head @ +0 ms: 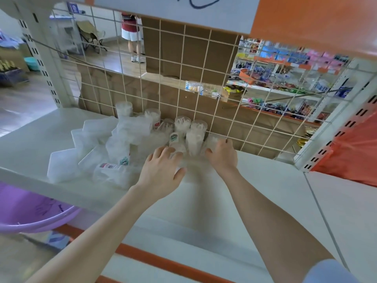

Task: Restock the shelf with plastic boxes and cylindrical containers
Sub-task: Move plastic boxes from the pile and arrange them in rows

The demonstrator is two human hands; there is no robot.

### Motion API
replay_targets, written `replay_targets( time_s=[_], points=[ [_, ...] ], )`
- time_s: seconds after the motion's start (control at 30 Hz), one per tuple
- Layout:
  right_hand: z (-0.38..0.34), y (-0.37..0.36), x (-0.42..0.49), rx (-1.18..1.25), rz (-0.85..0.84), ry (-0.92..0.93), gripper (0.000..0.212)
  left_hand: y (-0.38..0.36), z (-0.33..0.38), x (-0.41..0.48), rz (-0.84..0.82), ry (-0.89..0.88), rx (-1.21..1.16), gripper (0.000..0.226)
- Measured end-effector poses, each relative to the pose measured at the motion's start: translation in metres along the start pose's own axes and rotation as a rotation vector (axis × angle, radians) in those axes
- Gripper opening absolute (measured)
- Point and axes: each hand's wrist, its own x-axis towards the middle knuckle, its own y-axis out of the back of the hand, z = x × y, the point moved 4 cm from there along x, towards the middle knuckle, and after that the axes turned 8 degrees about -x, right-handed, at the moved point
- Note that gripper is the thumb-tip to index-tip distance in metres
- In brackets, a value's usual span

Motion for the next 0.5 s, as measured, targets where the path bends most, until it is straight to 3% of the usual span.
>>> replay_targets(
  time_s=[0.23,0.37,0.5],
  points=[
    [0.015,0.008,-0.014,0.125,-0.030,0.045,0.036,-0.007,0.010,0.000,-0.004,-0.042,-0.036,0.045],
    [0.035,0.019,-0.033,0.708,-0.064,-0.203,0.010,-0.015,0.027,0.005,-0.018,-0.077,-0.082,0.045],
    [0.048,0.020,-0.054,1.185,-0.238,-0.495,0.015,-0.023,0.042,0.010,-0.027,-0.097,-0.146,0.044]
  ],
)
